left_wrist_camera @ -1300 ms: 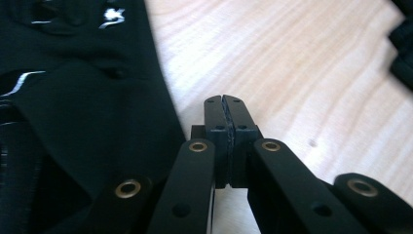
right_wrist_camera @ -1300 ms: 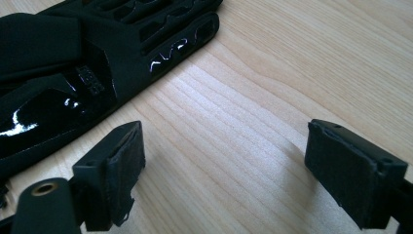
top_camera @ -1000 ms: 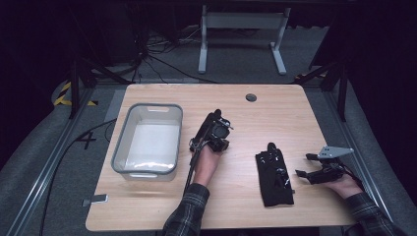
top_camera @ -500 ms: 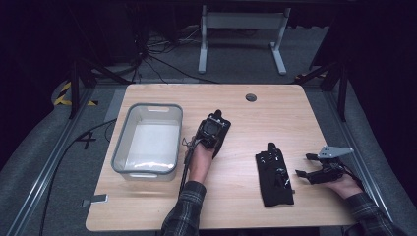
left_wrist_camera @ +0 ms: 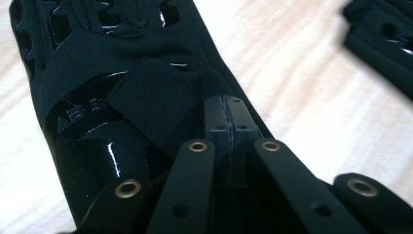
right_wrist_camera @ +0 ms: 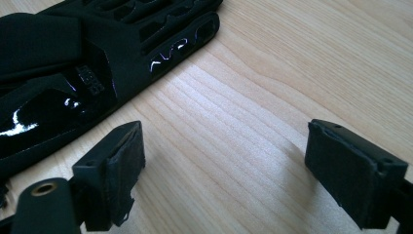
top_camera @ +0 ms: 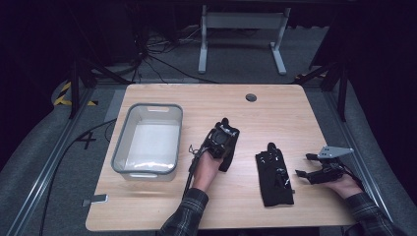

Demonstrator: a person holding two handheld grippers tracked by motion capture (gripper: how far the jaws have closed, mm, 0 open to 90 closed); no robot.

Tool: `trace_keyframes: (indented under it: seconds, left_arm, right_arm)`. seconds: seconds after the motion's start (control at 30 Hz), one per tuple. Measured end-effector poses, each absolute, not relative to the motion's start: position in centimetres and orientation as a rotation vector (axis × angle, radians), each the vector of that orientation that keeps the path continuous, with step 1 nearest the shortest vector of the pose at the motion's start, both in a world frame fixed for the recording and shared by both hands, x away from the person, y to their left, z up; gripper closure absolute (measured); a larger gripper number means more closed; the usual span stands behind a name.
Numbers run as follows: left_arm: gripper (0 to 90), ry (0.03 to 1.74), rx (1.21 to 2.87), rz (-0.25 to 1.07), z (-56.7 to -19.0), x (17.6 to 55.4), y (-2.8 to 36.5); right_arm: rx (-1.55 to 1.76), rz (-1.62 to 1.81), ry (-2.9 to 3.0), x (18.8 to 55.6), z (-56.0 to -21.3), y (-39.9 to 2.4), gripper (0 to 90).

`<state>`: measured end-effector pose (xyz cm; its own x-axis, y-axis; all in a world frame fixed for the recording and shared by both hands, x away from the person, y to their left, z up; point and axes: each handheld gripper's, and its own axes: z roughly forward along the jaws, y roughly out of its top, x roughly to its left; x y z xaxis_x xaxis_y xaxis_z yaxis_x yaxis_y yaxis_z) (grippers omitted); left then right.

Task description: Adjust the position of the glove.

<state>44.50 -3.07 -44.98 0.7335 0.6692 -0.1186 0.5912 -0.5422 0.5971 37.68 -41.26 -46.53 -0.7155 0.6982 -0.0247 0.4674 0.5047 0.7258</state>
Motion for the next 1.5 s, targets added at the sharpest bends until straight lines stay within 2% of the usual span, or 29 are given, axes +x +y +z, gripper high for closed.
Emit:
trace_keyframes:
  seconds: [0.5, 1.07, 1.17, 1.37, 1.5]
  left_arm:
    - [89.9, 0.818, 2.330, 0.044, -45.1, 40.9, -4.7]
    - [89.5, 0.794, 2.305, 0.041, -44.4, 38.5, -4.4]
    - [89.2, 0.813, 2.266, 0.079, -43.5, 38.6, -3.4]
    - [89.6, 0.903, 2.255, 0.150, -43.4, 39.5, -1.2]
    - [89.6, 0.946, 2.299, 0.172, -44.1, 39.9, -0.9]
  right_arm:
    - [0.977, 1.034, 2.436, 37.7, -46.5, -41.3, 15.2]
    - [0.975, 1.034, 2.436, 37.7, -46.5, -41.2, 15.8]
    - [0.955, 1.041, 2.449, 37.6, -46.4, -41.2, 24.4]
    - [0.924, 1.101, 2.510, 37.0, -45.2, -40.6, 53.6]
    - [0.837, 1.147, 2.579, 36.2, -44.8, -39.1, 68.9]
